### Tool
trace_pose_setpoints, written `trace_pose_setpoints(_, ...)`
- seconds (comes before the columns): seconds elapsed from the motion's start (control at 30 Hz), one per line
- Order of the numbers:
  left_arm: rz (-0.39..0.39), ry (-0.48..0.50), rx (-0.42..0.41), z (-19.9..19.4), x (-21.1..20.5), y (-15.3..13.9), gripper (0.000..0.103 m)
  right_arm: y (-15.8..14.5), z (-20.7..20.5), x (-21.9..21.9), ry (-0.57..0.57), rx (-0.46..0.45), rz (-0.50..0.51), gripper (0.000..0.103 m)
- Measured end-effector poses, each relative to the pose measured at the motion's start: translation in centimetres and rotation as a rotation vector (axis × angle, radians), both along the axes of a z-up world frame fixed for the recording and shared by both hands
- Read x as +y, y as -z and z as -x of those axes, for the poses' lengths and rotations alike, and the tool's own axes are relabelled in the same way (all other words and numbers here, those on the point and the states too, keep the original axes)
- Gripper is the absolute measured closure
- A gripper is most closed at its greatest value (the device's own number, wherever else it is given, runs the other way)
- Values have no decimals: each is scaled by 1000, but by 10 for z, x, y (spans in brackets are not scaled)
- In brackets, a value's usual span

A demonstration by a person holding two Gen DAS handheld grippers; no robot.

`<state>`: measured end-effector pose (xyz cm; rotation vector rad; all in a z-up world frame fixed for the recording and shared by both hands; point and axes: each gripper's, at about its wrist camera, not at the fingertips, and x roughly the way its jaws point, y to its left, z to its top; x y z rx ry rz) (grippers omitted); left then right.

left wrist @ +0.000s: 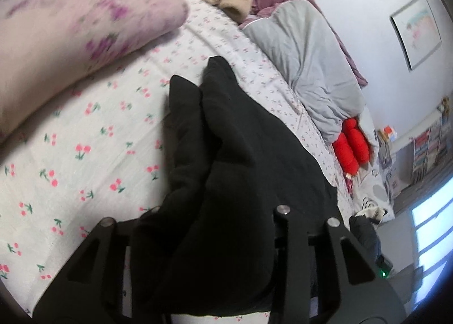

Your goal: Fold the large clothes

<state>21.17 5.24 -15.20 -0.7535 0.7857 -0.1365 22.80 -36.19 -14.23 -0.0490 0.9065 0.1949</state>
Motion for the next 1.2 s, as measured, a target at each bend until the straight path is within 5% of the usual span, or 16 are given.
trace_pose_setpoints(0.03,-6,7,-6,0,-1,-3,63,0,-4,8,-26,9,6,85)
trace_pose_setpoints(0.1,-12,15,-16,-1,-3,-8,64,0,-12,22,-59,5,42,88)
trace_pose_setpoints(0.5,-61,61,-55,-4,-10,-26,64,9,-83,-12,47,83,-156,88)
trace_pose_setpoints(0.73,-10,43,10,-4,5,3,64,14,-98,-92,173,66,-181,88)
trace_pose_setpoints(0.93,34,26,32,-1,11,19,64,9,-90,-173,401,66,-239,88)
trace_pose_setpoints(1.0,12,31,9,-1,6,9,64,1,-91,-159,399,61,-183,86)
trace_pose_setpoints(1.2,-106,92,-105,-1,-26,-46,64,-19,-104,-45,94,38,-172,85)
